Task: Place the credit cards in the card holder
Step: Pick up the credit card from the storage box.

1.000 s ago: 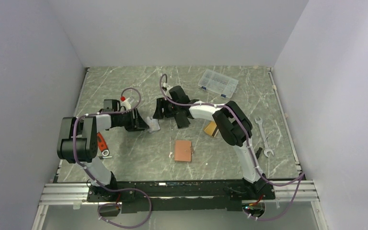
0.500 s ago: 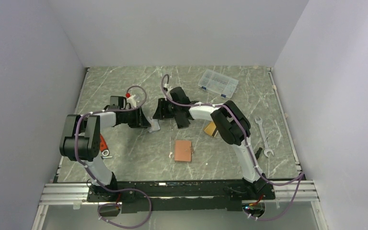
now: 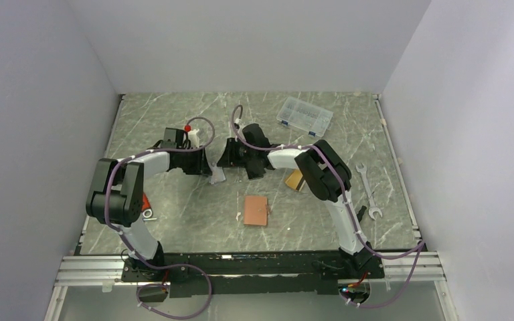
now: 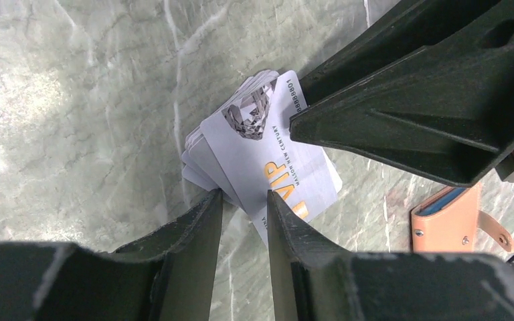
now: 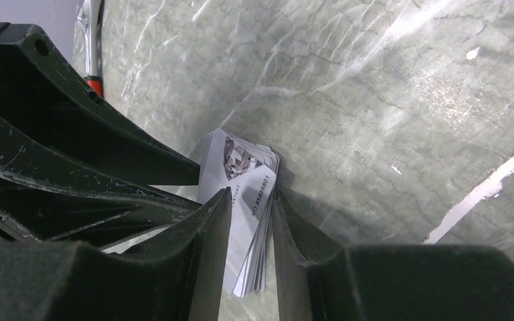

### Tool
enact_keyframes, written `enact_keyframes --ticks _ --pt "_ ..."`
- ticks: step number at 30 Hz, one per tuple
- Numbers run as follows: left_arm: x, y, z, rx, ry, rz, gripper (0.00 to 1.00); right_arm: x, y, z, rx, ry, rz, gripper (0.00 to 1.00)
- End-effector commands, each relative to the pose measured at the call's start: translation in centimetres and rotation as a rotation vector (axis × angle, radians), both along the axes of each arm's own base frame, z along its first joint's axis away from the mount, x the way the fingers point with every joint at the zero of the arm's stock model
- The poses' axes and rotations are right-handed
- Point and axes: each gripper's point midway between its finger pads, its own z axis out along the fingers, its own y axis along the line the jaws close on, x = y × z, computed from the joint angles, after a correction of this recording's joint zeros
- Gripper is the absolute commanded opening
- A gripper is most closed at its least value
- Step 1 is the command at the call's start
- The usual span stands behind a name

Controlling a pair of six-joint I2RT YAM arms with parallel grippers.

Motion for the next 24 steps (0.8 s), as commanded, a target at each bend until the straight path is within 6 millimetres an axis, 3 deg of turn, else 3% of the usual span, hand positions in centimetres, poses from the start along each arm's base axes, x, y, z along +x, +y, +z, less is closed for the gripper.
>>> enact_keyframes --ticks 1,12,24 --pt "0.9 -0.2 0.6 0.073 -0.035 -0.024 0.36 -0.4 -0.5 -0.4 -0.003 0.012 -0.003 0.3" --pt "0.9 -0.5 1.0 0.096 -0.044 -0.051 0.37 -0.3 -1.9 -0.8 -0.052 -0.015 -0.04 0.04" --pt "1.6 -0.5 3.2 0.088 -0.1 -0.063 0.39 0.0 -3.4 -0.1 -0.053 -0.032 -0.079 0.0"
